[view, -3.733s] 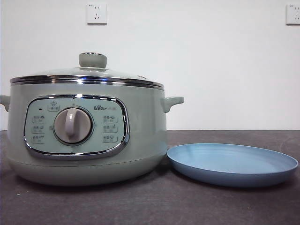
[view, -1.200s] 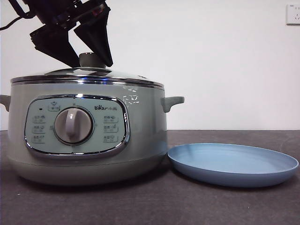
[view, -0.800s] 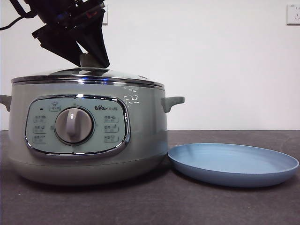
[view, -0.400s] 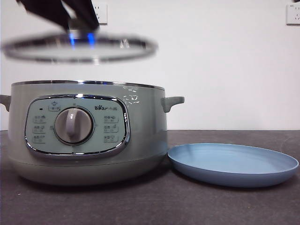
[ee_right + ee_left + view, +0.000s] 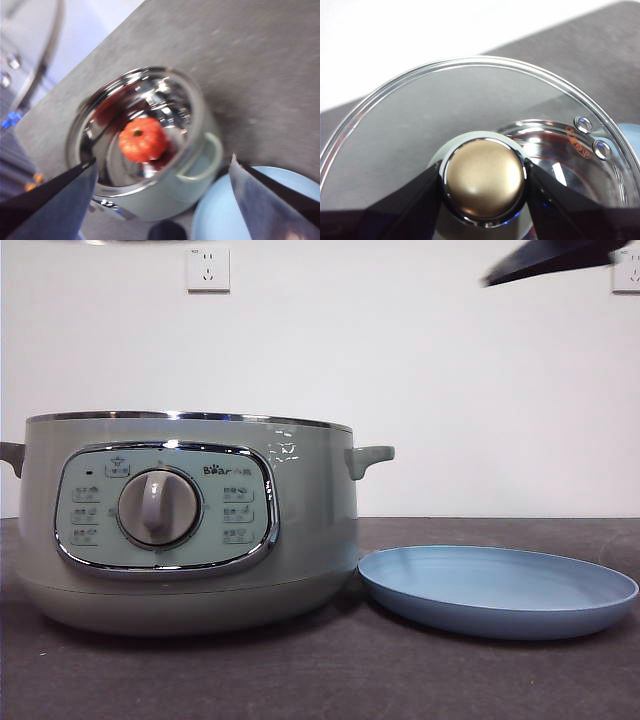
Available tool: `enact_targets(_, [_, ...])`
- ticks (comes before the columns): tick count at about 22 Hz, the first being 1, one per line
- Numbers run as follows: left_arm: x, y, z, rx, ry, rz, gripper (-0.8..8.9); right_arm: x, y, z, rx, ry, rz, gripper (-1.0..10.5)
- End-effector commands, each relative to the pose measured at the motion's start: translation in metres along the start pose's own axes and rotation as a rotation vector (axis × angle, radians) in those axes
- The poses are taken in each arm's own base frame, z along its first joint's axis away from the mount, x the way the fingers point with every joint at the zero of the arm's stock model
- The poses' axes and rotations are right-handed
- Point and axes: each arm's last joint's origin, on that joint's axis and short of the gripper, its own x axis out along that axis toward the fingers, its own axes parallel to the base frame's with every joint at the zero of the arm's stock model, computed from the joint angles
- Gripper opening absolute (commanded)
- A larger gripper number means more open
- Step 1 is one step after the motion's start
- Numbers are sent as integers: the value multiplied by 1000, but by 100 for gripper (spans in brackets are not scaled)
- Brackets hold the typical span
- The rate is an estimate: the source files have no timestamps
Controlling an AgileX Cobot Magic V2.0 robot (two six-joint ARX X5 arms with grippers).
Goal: Take the pumpkin out from the steamer,put the pumpkin in the blue plate,close the lid
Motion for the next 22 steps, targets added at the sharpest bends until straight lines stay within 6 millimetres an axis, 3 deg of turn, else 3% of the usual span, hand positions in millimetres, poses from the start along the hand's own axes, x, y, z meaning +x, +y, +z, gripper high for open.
enact_targets(1, [-26, 7, 4, -15, -88, 95, -8, 25, 9, 10, -24, 48, 37, 443])
enact_targets(5, [-48, 13, -3, -27, -111, 187, -8, 59, 27, 22, -114, 138, 47, 452])
enact_targets(8, [-61, 16, -7, -35, -127, 229, -8, 83, 42, 31, -165, 225, 42, 522])
enact_targets(13, [-73, 19, -14, -38, -121, 254, -8, 150, 77, 43, -315, 418, -39, 594])
enact_targets(18, [-73, 18, -16, -31, -96, 252, -8, 210, 97, 27, -425, 509, -100, 600])
enact_targets(22, [-73, 18, -17, -30, -94, 252, -8, 246, 91, 7, -445, 554, -119, 599])
